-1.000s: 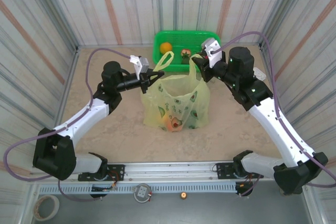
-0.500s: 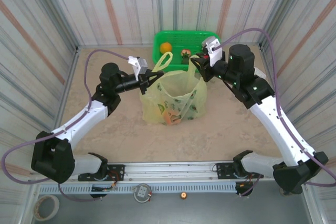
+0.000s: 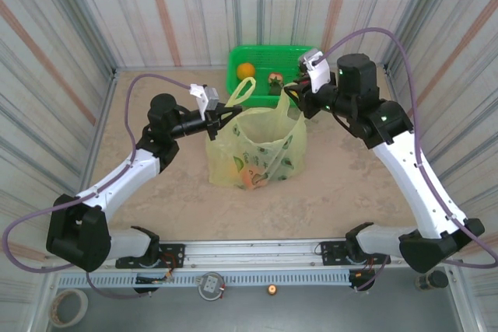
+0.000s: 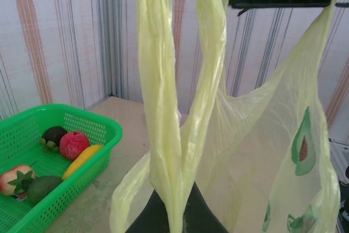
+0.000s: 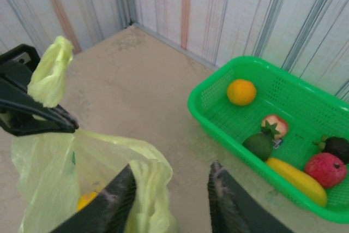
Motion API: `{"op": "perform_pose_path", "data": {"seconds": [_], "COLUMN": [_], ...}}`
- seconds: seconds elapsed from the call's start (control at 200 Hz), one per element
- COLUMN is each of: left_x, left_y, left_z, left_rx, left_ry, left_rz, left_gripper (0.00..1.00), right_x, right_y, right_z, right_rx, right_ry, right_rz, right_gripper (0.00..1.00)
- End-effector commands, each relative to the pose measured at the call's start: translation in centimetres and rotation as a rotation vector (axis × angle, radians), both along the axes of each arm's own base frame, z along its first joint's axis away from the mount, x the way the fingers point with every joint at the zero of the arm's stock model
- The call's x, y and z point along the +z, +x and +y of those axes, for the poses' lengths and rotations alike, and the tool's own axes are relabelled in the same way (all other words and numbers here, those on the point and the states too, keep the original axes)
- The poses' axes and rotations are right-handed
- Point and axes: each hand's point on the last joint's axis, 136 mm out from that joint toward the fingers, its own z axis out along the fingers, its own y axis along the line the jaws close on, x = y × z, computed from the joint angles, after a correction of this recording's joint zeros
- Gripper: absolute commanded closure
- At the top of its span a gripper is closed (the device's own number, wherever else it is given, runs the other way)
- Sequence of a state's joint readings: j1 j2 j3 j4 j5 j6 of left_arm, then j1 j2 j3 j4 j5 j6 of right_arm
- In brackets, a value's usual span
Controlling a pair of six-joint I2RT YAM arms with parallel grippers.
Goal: Place the fake fruits into the plastic bag and tie a complex knot
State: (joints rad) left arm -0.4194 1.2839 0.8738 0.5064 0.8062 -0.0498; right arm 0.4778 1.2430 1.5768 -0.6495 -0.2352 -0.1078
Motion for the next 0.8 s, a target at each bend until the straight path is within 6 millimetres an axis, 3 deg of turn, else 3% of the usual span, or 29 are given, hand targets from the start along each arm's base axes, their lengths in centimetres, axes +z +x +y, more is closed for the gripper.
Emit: {"op": "perform_pose_path", "data": {"seconds": [0.0, 0.155, 0.296, 0.471, 0.601, 0.686, 0.792], "left_x": [0.9, 1.1, 1.1, 1.1, 1.0, 0.7, 0.5], "left_y": [-0.1, -0.2, -0.2, -0.2, 0.0, 0.3, 0.5], "left_z": [0.5, 0.6, 0.6, 0.7, 0.7, 0.7, 0.7], "left_rx": [0.019, 0.02, 0.022, 0.033, 0.039, 0.047, 0.051], "left_ry": [-0.008, -0.01, -0.012, -0.009, -0.007, -0.002, 0.0], "left_rz": [-0.056, -0.061, -0.062, -0.064, -0.059, -0.05, -0.041], "left_gripper": [1.0, 1.0, 1.0, 1.0, 1.0, 1.0, 1.0], "right_x": [2.4, 2.4, 1.3, 1.4, 2.7, 3.3, 2.1], "right_y": [-1.2, -1.9, -1.8, -2.9, -4.8, -6.1, -7.8], "right_z": [-0.8, -1.1, -0.9, -1.4, -2.5, -3.5, -3.8], "right_rx": [-0.007, -0.002, -0.014, -0.034, -0.073, -0.12, -0.134], "right_ry": [0.003, 0.052, 0.106, 0.096, 0.113, 0.16, 0.173], "right_rz": [-0.022, 0.043, 0.087, 0.082, 0.104, 0.151, 0.363], "right_gripper": [0.49, 0.35, 0.35, 0.44, 0.63, 0.62, 0.58]}}
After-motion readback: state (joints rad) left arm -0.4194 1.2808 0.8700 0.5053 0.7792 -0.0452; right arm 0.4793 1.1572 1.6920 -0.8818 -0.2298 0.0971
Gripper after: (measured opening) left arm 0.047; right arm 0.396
